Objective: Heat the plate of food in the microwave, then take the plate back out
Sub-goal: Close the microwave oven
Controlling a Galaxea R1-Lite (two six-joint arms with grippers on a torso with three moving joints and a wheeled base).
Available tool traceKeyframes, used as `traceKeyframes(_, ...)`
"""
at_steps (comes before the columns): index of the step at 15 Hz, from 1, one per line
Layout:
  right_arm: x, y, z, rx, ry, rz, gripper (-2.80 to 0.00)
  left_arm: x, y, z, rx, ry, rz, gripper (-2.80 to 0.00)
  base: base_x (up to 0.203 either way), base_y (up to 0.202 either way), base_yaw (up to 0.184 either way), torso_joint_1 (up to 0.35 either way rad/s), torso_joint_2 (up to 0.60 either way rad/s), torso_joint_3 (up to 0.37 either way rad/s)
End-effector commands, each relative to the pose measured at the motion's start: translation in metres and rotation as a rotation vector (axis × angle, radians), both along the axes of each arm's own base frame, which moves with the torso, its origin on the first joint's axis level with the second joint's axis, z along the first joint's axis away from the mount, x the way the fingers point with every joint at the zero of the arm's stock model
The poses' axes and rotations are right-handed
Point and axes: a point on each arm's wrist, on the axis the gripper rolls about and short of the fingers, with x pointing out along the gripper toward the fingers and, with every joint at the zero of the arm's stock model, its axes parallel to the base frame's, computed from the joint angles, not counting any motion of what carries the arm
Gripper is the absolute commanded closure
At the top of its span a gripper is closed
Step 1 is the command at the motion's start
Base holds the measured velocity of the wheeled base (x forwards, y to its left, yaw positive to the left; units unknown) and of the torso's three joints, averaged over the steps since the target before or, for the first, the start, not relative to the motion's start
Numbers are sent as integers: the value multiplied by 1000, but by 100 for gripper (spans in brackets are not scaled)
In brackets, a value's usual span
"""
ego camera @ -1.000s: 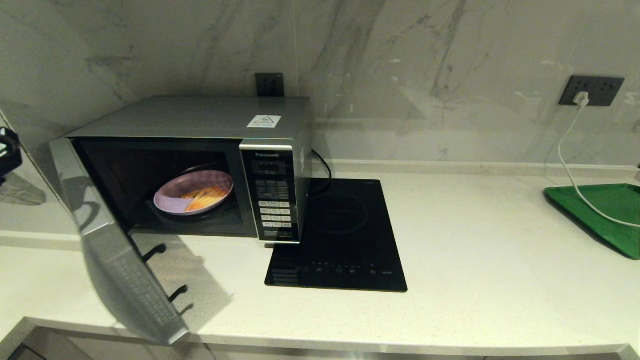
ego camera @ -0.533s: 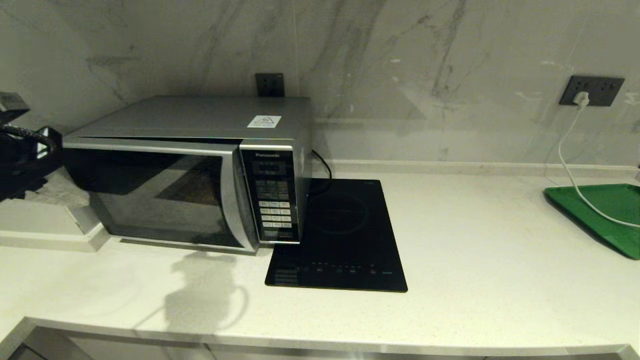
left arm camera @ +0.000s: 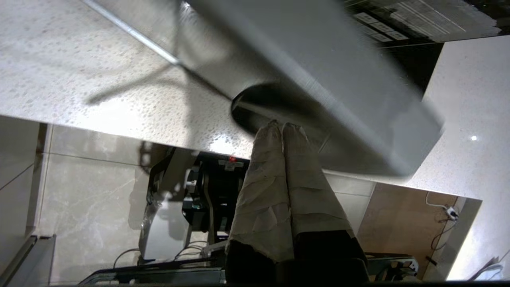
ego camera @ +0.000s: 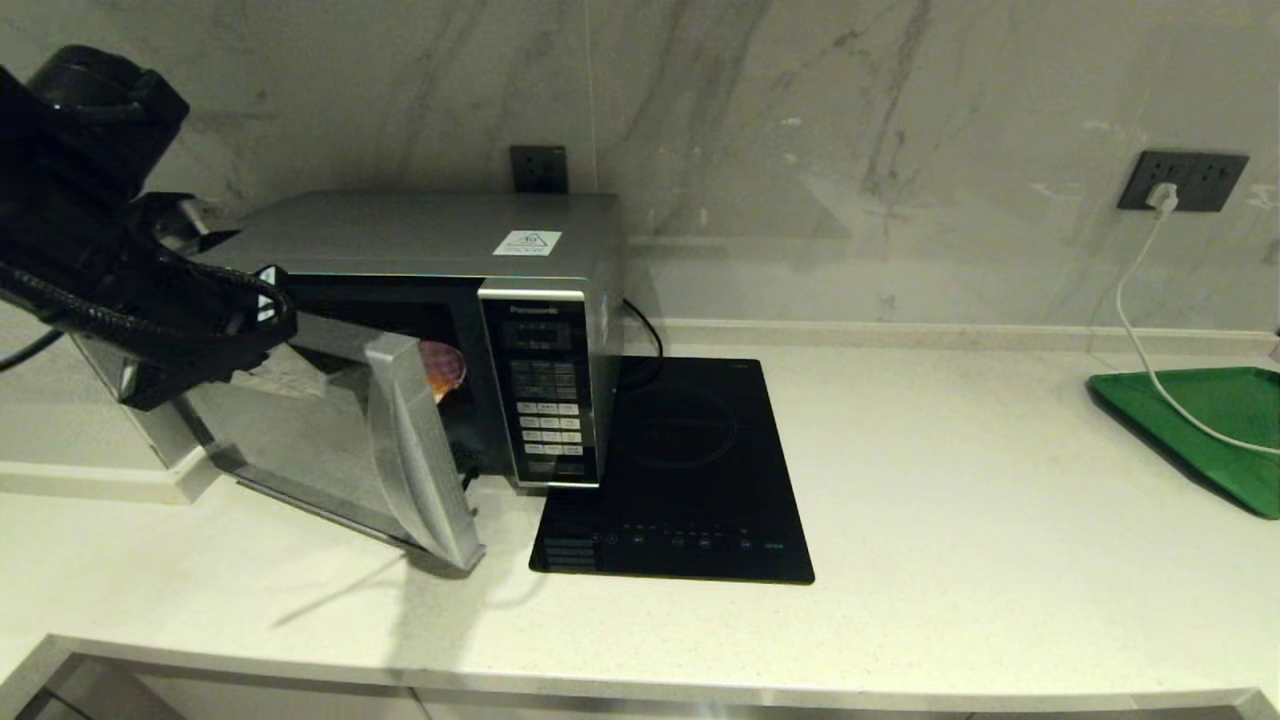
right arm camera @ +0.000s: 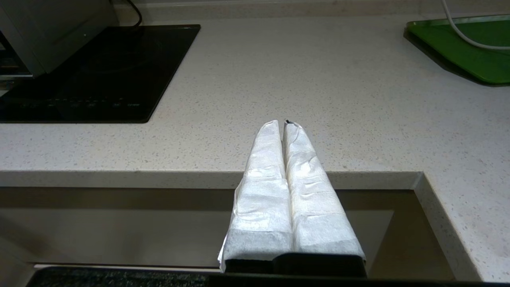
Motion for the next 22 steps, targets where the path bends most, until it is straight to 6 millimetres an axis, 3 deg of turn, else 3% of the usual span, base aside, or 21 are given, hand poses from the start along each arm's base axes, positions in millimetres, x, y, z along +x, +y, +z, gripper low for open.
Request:
traceKeyframes(1,0,0,0,1,0,1,0,9,-6,-8,-3,28,-16,0,0,0,0,0,0,0)
traceKeyframes(6,0,0,0,0,0,1,0,14,-11,-2,-38,-49,-56,0,0,0,0,0,0,0)
traceKeyframes(15,0,0,0,1,0,1,0,40,-40,-16,-32,-96,-141,0,0,0,0,0,0,0)
traceKeyframes(22,0,0,0,1,-1,1,0,53,-45,-16,-8,-185,-190,0,0,0,0,0,0,0)
